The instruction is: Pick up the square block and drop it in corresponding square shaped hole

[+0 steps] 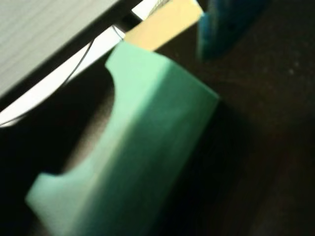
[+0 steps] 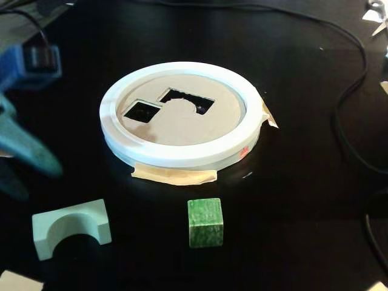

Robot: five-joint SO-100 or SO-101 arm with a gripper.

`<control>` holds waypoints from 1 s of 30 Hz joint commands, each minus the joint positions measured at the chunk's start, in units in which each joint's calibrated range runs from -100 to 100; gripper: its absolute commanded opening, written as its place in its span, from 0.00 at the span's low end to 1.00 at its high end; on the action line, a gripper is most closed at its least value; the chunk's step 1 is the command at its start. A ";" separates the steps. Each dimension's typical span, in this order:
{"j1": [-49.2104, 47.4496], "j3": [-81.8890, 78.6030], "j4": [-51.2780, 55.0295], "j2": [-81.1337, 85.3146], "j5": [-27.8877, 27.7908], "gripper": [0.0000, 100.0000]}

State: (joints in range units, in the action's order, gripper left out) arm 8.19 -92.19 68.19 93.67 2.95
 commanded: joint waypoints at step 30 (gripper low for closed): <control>-7.44 79.99 -6.22 -82.34 -8.64 1.00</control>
State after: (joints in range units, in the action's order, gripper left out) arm 2.10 -24.45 62.56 25.64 -3.93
